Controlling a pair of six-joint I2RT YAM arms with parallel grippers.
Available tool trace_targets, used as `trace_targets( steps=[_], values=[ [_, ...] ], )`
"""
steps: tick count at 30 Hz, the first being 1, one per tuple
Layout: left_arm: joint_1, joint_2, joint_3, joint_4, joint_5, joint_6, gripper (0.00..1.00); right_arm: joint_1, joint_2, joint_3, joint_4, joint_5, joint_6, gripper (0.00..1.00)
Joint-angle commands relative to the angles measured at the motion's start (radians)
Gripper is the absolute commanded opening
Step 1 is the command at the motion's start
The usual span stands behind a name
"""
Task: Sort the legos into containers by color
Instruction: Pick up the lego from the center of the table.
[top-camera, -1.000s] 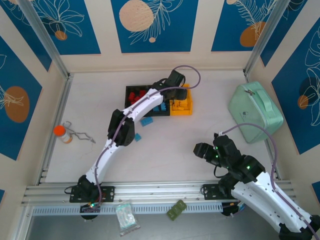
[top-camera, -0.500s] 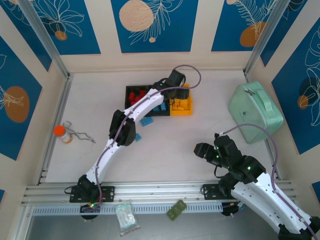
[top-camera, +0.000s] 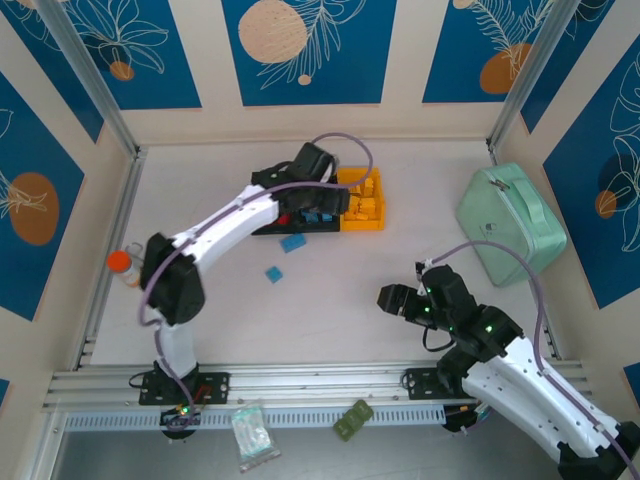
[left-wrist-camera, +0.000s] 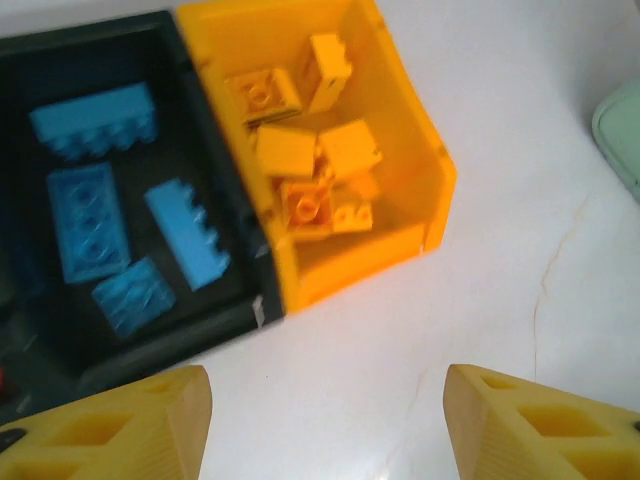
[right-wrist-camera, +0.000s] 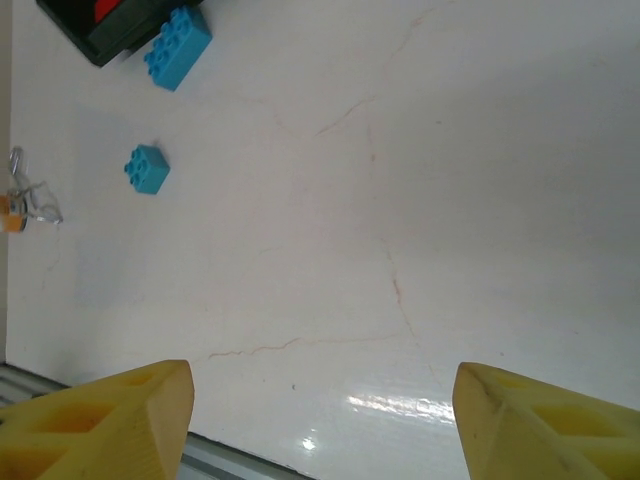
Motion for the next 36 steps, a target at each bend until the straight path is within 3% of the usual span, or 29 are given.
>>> trace_targets(
  steps=[1, 6, 14, 25, 31, 36],
  values=[
    [-0.005, -0.126, -0.191, 0.004, -0.056, -0.038, 0.63, 0.031, 0.029, 0.032, 0.089, -0.052, -0.071, 0.70],
    [-0.001, -0.303, -0.445, -0.013, -0.132, -0.156, 0.69, 0.112, 0.120, 0.061, 0.185, -0.051, -0.131, 0.70],
    [0.008, -0.468, -0.760, 0.066, -0.171, -0.387, 0.77, 0.301, 0.316, 0.145, 0.323, 0.083, -0.232, 0.74],
    [0.019, -0.373, -0.776, 0.105, -0.263, -0.517, 0.86, 0.401, 0.405, 0.172, 0.394, 0.199, -0.240, 0.76],
    [0.020, -0.275, -0.744, 0.142, -0.303, -0.560, 0.85, 0.396, 0.365, 0.143, 0.371, 0.211, -0.220, 0.76],
    [0.020, -0.188, -0.726, 0.148, -0.327, -0.591, 0.78, 0.390, 0.322, 0.116, 0.354, 0.220, -0.200, 0.75]
  ],
)
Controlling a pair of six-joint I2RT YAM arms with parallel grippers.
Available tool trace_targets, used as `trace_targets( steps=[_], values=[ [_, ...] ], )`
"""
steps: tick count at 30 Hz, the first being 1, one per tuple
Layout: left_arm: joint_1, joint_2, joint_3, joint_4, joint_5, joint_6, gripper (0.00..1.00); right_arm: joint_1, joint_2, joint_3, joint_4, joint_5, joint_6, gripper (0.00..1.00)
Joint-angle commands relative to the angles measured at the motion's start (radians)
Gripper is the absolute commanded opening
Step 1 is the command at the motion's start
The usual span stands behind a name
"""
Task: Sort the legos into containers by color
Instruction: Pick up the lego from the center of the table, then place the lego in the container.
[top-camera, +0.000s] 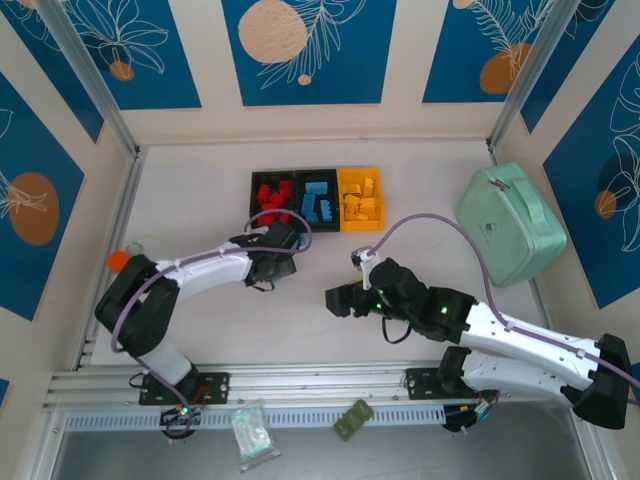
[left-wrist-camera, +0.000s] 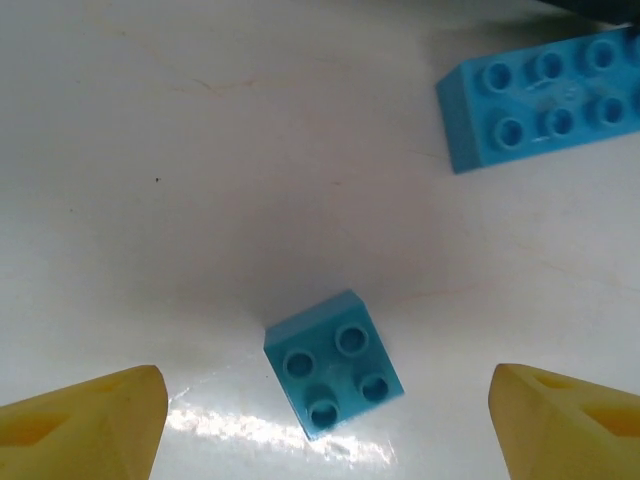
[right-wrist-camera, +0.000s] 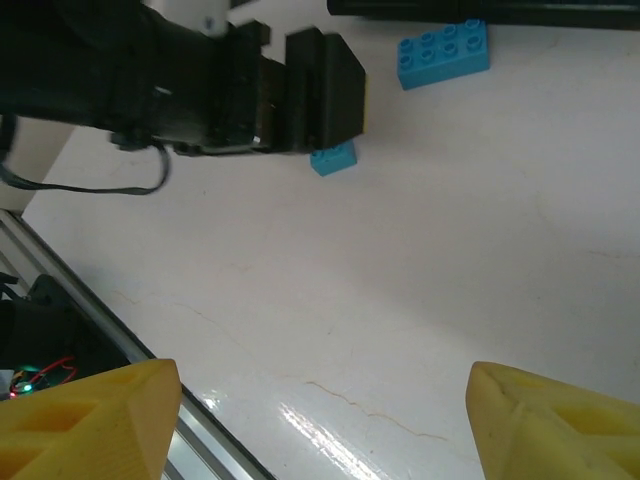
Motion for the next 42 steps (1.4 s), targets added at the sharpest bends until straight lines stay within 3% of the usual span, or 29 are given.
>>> trace_targets(
  steps=[1, 11, 24, 42],
  values=[
    [0.007, 0.054, 0.034, 0.009, -0.039, -0.040, 0.76, -0.007, -0.036, -0.028, -0.017, 0.033, 0.019, 0.75],
    [0.008, 0.070, 0.041, 0.012, -0.008, 0.006, 0.30, -0.034, -0.060, -0.050, -0.021, 0.019, 0.036, 0.74],
    [0.008, 0.034, 0.266, -0.104, 0.113, 0.254, 0.29, -0.039, -0.099, -0.088, -0.030, 0.022, 0.070, 0.74],
    [0.057, 0.457, 0.893, -0.277, 0.121, 0.383, 0.29, -0.010, -0.272, -0.133, -0.172, 0.101, 0.141, 0.73]
  ],
)
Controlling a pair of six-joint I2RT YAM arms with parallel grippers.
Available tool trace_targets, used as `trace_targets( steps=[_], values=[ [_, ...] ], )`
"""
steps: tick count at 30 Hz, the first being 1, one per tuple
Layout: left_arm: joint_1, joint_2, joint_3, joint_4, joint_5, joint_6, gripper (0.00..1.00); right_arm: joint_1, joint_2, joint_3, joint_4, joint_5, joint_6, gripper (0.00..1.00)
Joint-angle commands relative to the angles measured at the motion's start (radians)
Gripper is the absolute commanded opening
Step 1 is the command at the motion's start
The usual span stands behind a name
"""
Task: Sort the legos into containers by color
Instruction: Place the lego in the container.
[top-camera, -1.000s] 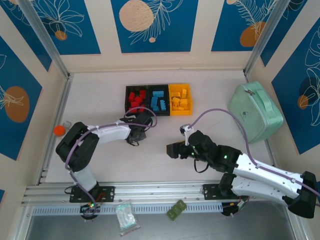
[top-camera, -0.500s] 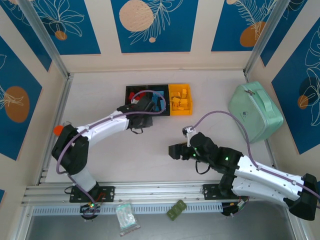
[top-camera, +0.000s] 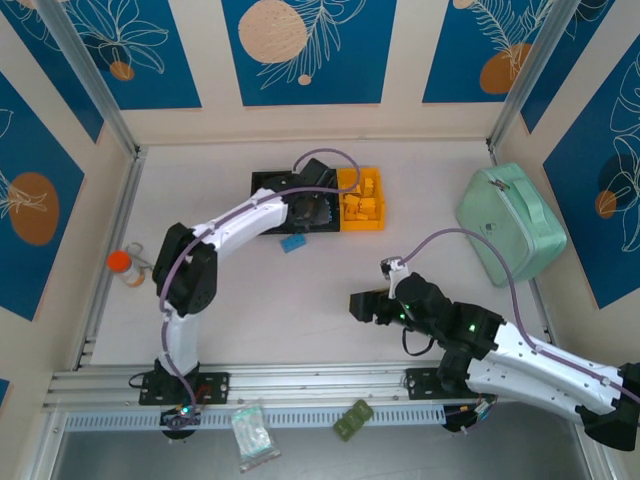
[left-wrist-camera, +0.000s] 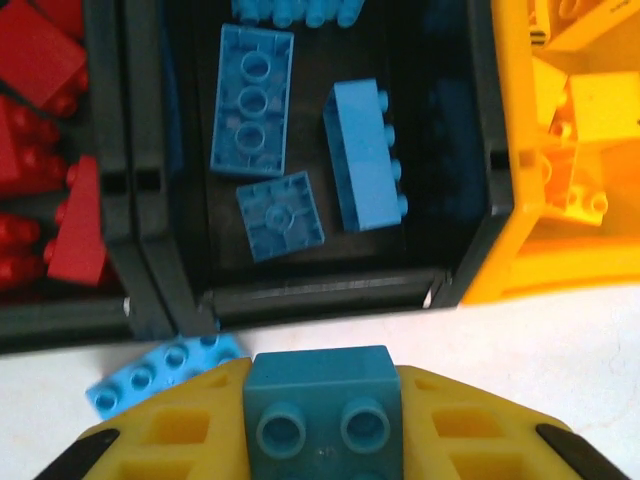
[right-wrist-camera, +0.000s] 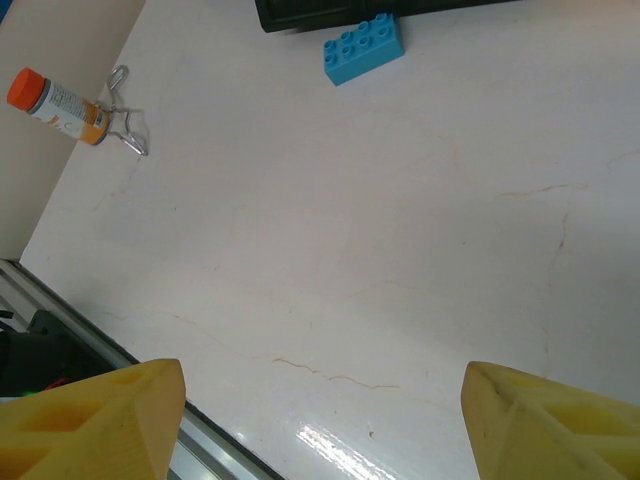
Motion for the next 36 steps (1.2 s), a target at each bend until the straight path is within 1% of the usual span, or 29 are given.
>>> trace_targets(
  steps=[1, 6, 10, 17, 21, 24, 28, 29, 31, 33, 36],
  values=[
    [0.036, 0.084, 0.138, -0.092, 0.014, 0.037, 0.29, 0.010, -0.028, -0.014, -0.049, 0.037, 0.023, 0.73],
    [0.067, 0.200, 0.294, -0.134, 0.007, 0.052, 0.30, 0.009, -0.046, -0.018, -0.070, 0.049, 0.030, 0.73],
    [0.091, 0.285, 0.398, -0.155, 0.037, 0.056, 0.31, 0.008, -0.046, -0.018, -0.075, 0.054, 0.029, 0.73],
    [0.097, 0.413, 0.598, -0.180, 0.050, 0.103, 0.33, -0.005, -0.046, -0.013, -0.088, 0.052, 0.029, 0.73],
    [0.105, 0.475, 0.694, -0.213, 0.057, 0.104, 0.35, -0.010, -0.047, -0.017, -0.088, 0.050, 0.032, 0.73],
    [0.107, 0.486, 0.712, -0.207, 0.062, 0.100, 0.39, -0.016, -0.046, -0.021, -0.086, 0.046, 0.034, 0.73],
    [0.108, 0.474, 0.713, -0.206, 0.064, 0.097, 0.55, -0.026, -0.046, -0.023, -0.075, 0.035, 0.029, 0.73],
    [0.108, 0.466, 0.711, -0.211, 0.066, 0.097, 0.57, -0.027, -0.045, -0.024, -0.071, 0.033, 0.028, 0.73],
    [0.105, 0.448, 0.709, -0.225, 0.070, 0.100, 0.60, -0.032, -0.039, -0.025, -0.062, 0.031, 0.026, 0.73],
    [0.101, 0.413, 0.693, -0.233, 0.075, 0.103, 0.60, -0.031, -0.030, -0.024, -0.053, 0.030, 0.021, 0.74],
    [0.092, 0.315, 0.584, -0.189, 0.094, 0.111, 0.61, -0.032, 0.000, -0.012, -0.047, 0.037, 0.014, 0.75]
  ],
)
